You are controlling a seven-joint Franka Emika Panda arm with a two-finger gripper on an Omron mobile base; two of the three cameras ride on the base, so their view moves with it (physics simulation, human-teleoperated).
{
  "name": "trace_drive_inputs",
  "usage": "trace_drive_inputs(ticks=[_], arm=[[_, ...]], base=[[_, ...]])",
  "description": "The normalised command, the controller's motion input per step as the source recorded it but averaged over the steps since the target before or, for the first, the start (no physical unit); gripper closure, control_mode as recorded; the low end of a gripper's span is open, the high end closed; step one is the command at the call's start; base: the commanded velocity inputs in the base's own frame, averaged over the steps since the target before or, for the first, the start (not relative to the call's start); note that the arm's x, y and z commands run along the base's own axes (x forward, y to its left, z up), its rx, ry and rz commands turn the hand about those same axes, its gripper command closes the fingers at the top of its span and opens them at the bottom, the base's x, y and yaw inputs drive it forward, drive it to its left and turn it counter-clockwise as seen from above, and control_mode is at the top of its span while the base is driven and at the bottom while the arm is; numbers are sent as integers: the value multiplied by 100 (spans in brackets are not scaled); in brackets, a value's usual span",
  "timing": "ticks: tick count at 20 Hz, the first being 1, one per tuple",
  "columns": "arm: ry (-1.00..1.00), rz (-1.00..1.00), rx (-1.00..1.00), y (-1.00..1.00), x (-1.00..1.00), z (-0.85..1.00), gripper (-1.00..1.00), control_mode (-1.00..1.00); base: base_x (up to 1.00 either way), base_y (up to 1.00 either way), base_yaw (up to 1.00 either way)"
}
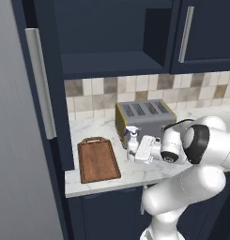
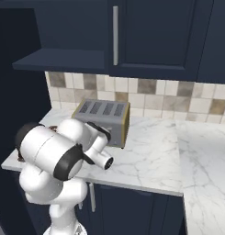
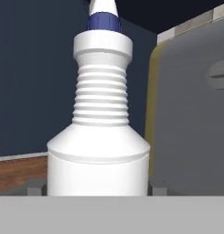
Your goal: Grab the spray bottle from the cabinet, then place it next to the cutting board for sanitizing. Then grab the dish brush from the countertop next to the sink and place it next to the cutting board.
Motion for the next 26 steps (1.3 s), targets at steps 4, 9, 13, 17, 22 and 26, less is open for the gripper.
trace_drive_inputs(ticks=[4, 9, 13, 17, 22, 26], arm=[[0, 1, 4, 3, 7, -31, -100, -100], [0, 0, 4, -13, -31, 6, -100, -100], [-3, 0, 0, 0, -27, 50, -100, -100], [-5, 0, 0, 0, -25, 58, -100, -100], [-4, 0, 1, -4, -22, 77, -100, -100], [6, -12, 0, -18, -46, 100, -100, -100]], base=[[0, 0, 0], [0, 0, 0], [0, 0, 0], [0, 0, 0], [0, 0, 0], [0, 0, 0]])
